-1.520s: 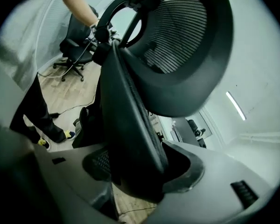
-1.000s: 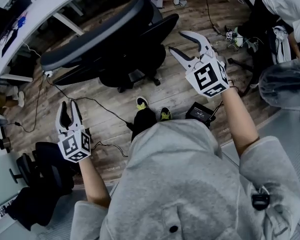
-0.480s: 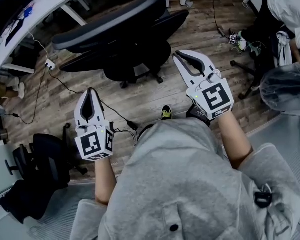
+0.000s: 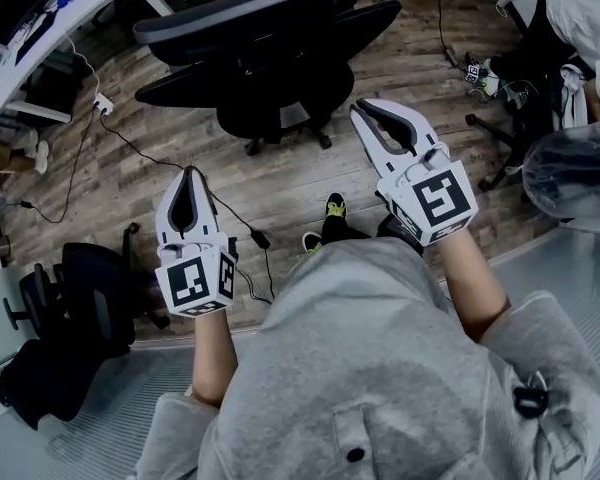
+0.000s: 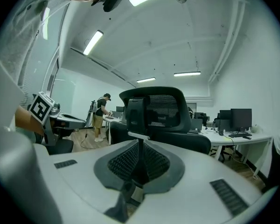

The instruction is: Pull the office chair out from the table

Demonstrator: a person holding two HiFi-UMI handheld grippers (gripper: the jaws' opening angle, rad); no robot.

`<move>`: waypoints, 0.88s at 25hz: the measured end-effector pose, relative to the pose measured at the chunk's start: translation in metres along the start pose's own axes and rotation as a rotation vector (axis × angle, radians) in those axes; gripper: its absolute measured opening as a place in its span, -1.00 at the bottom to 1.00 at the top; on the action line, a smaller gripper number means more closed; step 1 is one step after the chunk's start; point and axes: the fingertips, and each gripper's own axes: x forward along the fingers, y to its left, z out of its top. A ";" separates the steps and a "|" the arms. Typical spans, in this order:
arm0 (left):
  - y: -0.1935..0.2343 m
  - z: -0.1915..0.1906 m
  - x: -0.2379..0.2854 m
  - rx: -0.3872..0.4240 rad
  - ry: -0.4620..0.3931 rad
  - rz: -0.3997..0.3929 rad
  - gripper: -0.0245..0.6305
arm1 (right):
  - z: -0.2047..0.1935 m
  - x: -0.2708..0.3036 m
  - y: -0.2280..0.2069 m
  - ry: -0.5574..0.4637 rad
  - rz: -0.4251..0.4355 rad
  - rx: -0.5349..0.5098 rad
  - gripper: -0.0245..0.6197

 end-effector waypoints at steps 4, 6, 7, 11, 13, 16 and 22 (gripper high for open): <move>-0.004 -0.004 -0.014 -0.007 -0.001 -0.015 -0.88 | -0.001 -0.010 0.013 0.009 -0.011 -0.008 -0.77; -0.010 -0.004 -0.018 -0.007 -0.004 -0.030 -0.88 | -0.002 -0.015 0.016 0.008 -0.023 -0.003 -0.77; -0.013 -0.004 -0.020 -0.003 -0.006 -0.039 -0.88 | -0.002 -0.018 0.017 0.007 -0.029 -0.003 -0.77; -0.024 -0.005 -0.034 0.005 -0.015 -0.063 -0.88 | -0.004 -0.028 0.028 0.010 -0.048 -0.013 -0.77; -0.028 -0.005 -0.041 0.010 -0.024 -0.070 -0.88 | -0.005 -0.035 0.035 0.003 -0.054 -0.013 -0.77; -0.032 -0.005 -0.047 0.018 -0.035 -0.075 -0.88 | -0.006 -0.042 0.038 -0.008 -0.064 -0.017 -0.77; -0.034 -0.006 -0.057 0.016 -0.030 -0.073 -0.88 | -0.007 -0.049 0.046 -0.013 -0.069 -0.014 -0.77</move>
